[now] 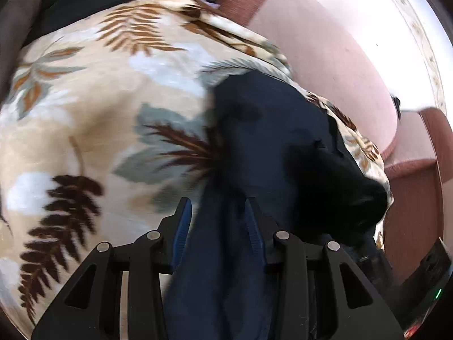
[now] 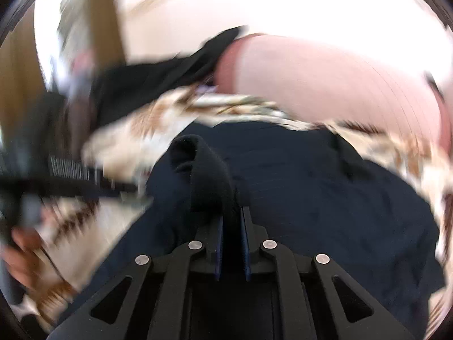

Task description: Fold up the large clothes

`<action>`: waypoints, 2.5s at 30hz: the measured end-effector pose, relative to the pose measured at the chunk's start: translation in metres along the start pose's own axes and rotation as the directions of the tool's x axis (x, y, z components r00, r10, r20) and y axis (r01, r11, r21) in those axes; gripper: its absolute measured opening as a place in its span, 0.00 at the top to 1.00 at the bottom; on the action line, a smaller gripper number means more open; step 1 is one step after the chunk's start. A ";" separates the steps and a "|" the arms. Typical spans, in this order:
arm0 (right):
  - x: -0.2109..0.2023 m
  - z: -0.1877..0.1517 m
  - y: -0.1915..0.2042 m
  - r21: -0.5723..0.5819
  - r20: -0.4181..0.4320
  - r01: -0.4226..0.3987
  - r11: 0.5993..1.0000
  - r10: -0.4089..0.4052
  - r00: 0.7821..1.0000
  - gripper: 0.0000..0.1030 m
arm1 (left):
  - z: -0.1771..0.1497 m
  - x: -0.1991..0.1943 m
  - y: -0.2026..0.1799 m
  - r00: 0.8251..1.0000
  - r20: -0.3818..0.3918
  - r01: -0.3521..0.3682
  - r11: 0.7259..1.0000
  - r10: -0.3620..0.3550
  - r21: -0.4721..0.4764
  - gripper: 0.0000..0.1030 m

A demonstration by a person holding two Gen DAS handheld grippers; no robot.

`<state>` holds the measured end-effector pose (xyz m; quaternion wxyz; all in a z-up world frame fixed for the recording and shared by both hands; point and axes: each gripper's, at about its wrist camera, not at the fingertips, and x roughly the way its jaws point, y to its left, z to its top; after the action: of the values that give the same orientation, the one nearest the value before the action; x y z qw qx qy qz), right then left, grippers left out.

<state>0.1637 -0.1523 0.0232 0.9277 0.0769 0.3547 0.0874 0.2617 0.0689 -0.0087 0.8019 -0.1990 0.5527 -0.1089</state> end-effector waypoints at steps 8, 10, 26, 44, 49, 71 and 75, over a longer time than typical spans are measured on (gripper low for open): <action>-0.062 -0.021 -0.174 0.522 0.089 0.013 0.853 -0.070 0.994 0.94 | -0.001 0.024 -0.037 0.998 -0.053 -0.012 0.999 0.014 0.049 0.55; -0.065 -0.037 -0.208 0.612 0.078 0.018 0.791 -0.083 0.993 0.95 | -0.006 0.027 -0.035 0.997 -0.071 0.000 0.999 0.003 0.037 0.50; -0.050 -0.028 -0.225 0.641 0.107 -0.070 0.764 0.002 0.994 0.93 | 0.017 0.042 -0.037 0.999 -0.051 0.004 0.998 -0.007 -0.056 0.88; -0.094 -0.036 -0.202 0.587 0.159 0.025 0.809 -0.146 0.976 0.70 | 0.009 -0.011 -0.044 0.994 0.109 -0.042 0.994 0.031 0.097 0.56; -0.050 -0.037 -0.208 0.572 0.027 0.110 0.813 -0.153 0.988 0.71 | 0.018 0.043 -0.080 0.977 0.090 -0.210 0.954 0.195 0.213 0.50; -0.109 -0.143 -0.121 0.408 -0.448 0.215 0.887 -0.011 0.894 0.58 | -0.150 -0.004 -0.044 0.971 -0.124 -0.137 0.902 0.203 0.410 0.47; -0.143 -0.172 -0.107 0.391 -0.451 0.218 0.894 -0.020 0.892 0.57 | -0.184 -0.025 -0.038 0.969 -0.107 -0.154 0.880 0.224 0.449 0.47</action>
<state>-0.0452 -0.2735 -0.0331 0.7880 0.2363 0.5673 -0.0370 0.0837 0.0077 -0.0279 0.7872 0.0503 0.5917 -0.1667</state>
